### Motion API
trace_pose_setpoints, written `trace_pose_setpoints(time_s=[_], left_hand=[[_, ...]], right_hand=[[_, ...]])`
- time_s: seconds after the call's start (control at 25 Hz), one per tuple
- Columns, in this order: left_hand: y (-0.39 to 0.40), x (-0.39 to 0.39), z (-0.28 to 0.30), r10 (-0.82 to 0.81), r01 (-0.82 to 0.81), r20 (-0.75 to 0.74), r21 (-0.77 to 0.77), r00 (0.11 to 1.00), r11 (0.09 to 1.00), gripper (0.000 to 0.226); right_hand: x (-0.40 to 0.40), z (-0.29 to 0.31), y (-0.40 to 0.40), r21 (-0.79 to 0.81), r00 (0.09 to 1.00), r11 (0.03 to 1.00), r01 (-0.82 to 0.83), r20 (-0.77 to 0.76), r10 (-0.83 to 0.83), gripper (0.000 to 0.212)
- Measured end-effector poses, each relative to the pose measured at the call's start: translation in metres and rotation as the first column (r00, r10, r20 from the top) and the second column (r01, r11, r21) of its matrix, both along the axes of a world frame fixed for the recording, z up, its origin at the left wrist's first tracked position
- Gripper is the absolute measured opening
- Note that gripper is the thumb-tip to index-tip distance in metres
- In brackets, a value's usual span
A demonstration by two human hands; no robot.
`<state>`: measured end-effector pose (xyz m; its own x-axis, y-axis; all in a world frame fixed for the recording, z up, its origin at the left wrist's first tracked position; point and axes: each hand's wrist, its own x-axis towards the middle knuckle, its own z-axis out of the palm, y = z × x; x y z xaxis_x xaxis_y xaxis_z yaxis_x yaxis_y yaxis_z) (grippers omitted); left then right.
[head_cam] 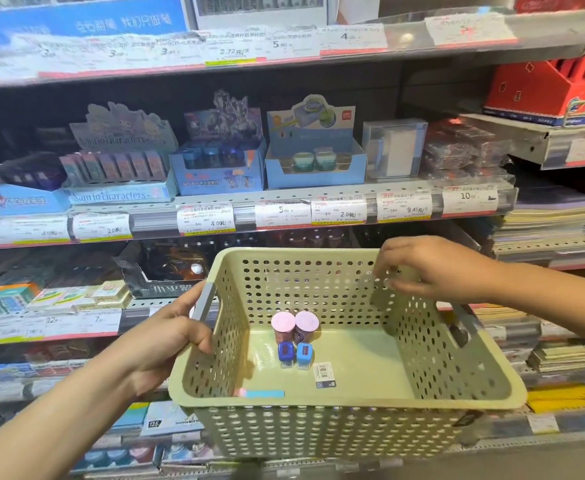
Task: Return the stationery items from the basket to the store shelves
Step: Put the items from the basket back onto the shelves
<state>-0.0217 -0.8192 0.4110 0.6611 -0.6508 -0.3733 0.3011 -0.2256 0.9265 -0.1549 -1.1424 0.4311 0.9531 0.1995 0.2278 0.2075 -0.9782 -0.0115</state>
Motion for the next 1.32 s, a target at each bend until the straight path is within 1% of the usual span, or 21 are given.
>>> trace_pose_setpoints(time_s=[0.12, 0.2, 0.28, 0.32, 0.48, 0.64, 0.76, 0.88, 1.0, 1.16, 1.32], left_hand=[[0.006, 0.002, -0.004, -0.027, 0.027, -0.015, -0.003, 1.0, 1.0, 0.09], [0.011, 0.002, -0.008, -0.039, 0.039, -0.037, -0.001, 0.999, 0.999, 0.092], [0.016, 0.003, -0.01, -0.069, 0.069, -0.051, -0.004, 0.996, 0.998, 0.092], [0.018, 0.002, -0.011, -0.085, 0.085, -0.054, -0.009, 0.995, 0.996, 0.091], [0.026, 0.006, -0.018, -0.104, 0.104, -0.02, -0.002, 0.994, 0.995, 0.089], [0.036, 0.009, -0.027, -0.119, 0.119, 0.008, 0.0, 0.993, 0.993, 0.084], [0.044, 0.008, -0.032, -0.145, 0.146, 0.017, -0.024, 0.989, 0.989, 0.081], [0.053, 0.01, -0.038, -0.18, 0.181, 0.021, -0.025, 0.983, 0.983, 0.081], [0.058, 0.013, -0.043, -0.18, 0.18, 0.015, -0.022, 0.984, 0.983, 0.081], [0.06, 0.016, -0.048, -0.176, 0.177, 0.028, -0.015, 0.984, 0.984, 0.085], [0.06, 0.017, -0.051, -0.172, 0.172, 0.029, -0.007, 0.985, 0.985, 0.087]], right_hand=[[0.02, -0.005, 0.029, -0.101, 0.986, 0.995, 0.004, -0.164, -0.021, 0.027], [0.034, -0.014, 0.047, -0.135, 0.962, 0.991, -0.013, -0.27, -0.024, 0.032], [0.047, -0.028, 0.063, -0.176, 0.939, 0.984, -0.026, -0.343, -0.036, 0.038], [0.054, -0.036, 0.071, -0.209, 0.933, 0.977, -0.031, -0.356, -0.046, 0.039], [0.07, -0.067, 0.095, -0.374, 0.951, 0.926, -0.059, -0.303, -0.062, 0.032], [0.075, -0.092, 0.111, -0.441, 0.956, 0.896, -0.058, -0.284, -0.078, 0.036], [0.075, -0.099, 0.12, -0.438, 0.951, 0.897, -0.059, -0.298, -0.083, 0.039], [0.074, -0.104, 0.13, -0.47, 0.946, 0.877, -0.102, -0.318, -0.06, 0.041], [0.077, -0.11, 0.137, -0.499, 0.948, 0.86, -0.109, -0.313, -0.062, 0.038], [0.078, -0.114, 0.139, -0.458, 0.948, 0.884, -0.099, -0.315, -0.057, 0.032], [0.079, -0.113, 0.139, -0.46, 0.949, 0.881, -0.111, -0.312, -0.043, 0.033]])
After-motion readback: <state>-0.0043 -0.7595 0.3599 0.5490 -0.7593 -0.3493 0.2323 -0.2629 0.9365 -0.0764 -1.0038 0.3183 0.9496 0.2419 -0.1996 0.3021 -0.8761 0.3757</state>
